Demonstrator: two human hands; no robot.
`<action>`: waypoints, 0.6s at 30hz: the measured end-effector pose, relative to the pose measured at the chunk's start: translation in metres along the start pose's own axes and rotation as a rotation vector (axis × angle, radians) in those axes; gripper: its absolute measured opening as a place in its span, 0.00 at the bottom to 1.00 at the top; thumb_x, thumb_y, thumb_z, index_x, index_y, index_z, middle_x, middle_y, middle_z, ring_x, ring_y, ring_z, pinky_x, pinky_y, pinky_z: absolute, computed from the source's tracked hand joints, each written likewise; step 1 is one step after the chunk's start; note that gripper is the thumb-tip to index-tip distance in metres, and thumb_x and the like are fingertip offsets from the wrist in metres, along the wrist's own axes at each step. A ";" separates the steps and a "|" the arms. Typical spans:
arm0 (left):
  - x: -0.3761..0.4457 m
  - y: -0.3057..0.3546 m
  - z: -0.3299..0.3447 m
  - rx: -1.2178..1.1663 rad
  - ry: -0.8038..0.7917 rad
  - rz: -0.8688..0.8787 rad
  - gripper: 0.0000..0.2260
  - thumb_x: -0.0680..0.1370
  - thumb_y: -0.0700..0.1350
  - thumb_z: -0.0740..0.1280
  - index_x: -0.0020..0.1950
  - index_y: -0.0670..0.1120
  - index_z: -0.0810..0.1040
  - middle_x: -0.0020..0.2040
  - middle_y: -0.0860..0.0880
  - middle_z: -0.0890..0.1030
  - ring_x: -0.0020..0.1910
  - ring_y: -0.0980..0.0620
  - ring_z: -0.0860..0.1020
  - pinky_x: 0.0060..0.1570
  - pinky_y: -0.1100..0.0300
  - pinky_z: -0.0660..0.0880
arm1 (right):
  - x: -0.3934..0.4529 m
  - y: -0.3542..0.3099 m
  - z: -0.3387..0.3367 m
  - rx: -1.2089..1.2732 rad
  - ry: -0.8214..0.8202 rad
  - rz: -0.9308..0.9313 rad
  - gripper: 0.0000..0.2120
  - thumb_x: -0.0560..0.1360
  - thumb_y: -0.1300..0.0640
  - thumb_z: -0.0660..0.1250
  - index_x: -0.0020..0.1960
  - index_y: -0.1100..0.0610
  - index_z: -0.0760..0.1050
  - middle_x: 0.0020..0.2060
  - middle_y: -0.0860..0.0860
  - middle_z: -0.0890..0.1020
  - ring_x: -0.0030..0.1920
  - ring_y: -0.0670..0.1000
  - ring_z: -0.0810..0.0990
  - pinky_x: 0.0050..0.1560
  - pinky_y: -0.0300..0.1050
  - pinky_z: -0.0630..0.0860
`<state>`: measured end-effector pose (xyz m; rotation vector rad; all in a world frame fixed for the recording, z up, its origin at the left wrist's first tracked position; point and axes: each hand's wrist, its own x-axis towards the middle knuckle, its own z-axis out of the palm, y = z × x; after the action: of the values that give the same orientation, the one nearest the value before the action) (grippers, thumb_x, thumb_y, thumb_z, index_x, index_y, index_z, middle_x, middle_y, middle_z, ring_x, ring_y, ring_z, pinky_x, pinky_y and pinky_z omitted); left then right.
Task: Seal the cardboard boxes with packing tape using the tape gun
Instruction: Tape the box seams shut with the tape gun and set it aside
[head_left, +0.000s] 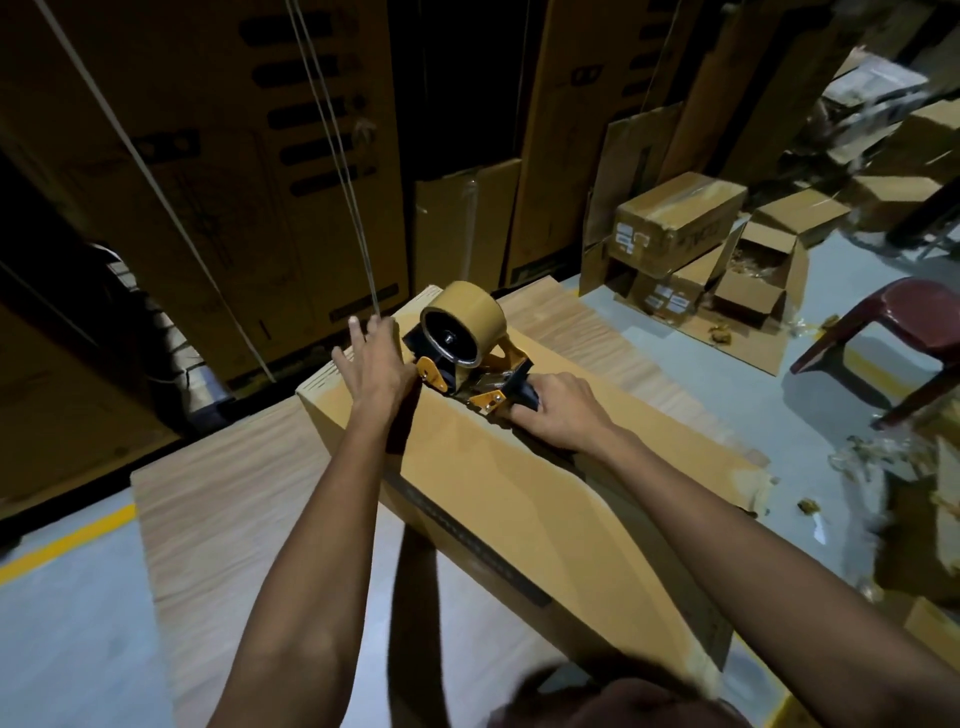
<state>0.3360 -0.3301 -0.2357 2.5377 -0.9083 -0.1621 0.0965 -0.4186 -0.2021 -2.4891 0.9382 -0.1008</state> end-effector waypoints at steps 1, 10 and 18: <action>-0.003 -0.001 0.004 -0.019 -0.011 -0.003 0.31 0.78 0.46 0.73 0.78 0.49 0.65 0.82 0.46 0.59 0.82 0.44 0.48 0.77 0.36 0.44 | -0.001 0.002 0.000 0.008 0.001 0.000 0.13 0.77 0.49 0.68 0.38 0.53 0.72 0.32 0.50 0.76 0.35 0.55 0.75 0.39 0.51 0.70; -0.006 -0.003 0.005 0.150 -0.103 0.029 0.33 0.81 0.59 0.64 0.83 0.52 0.57 0.84 0.48 0.52 0.82 0.43 0.43 0.77 0.36 0.40 | -0.021 0.015 -0.001 0.056 -0.055 0.032 0.12 0.77 0.50 0.68 0.39 0.55 0.72 0.33 0.52 0.76 0.34 0.55 0.75 0.36 0.55 0.70; -0.021 0.009 0.009 0.316 -0.122 0.049 0.40 0.79 0.71 0.52 0.84 0.51 0.47 0.84 0.45 0.44 0.81 0.39 0.38 0.73 0.31 0.34 | -0.040 0.029 -0.012 0.181 -0.068 0.098 0.17 0.75 0.46 0.67 0.40 0.60 0.72 0.34 0.55 0.76 0.34 0.54 0.72 0.36 0.50 0.64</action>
<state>0.3119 -0.3267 -0.2408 2.8169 -1.1194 -0.1722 0.0456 -0.4172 -0.2009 -2.2628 0.9760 -0.0655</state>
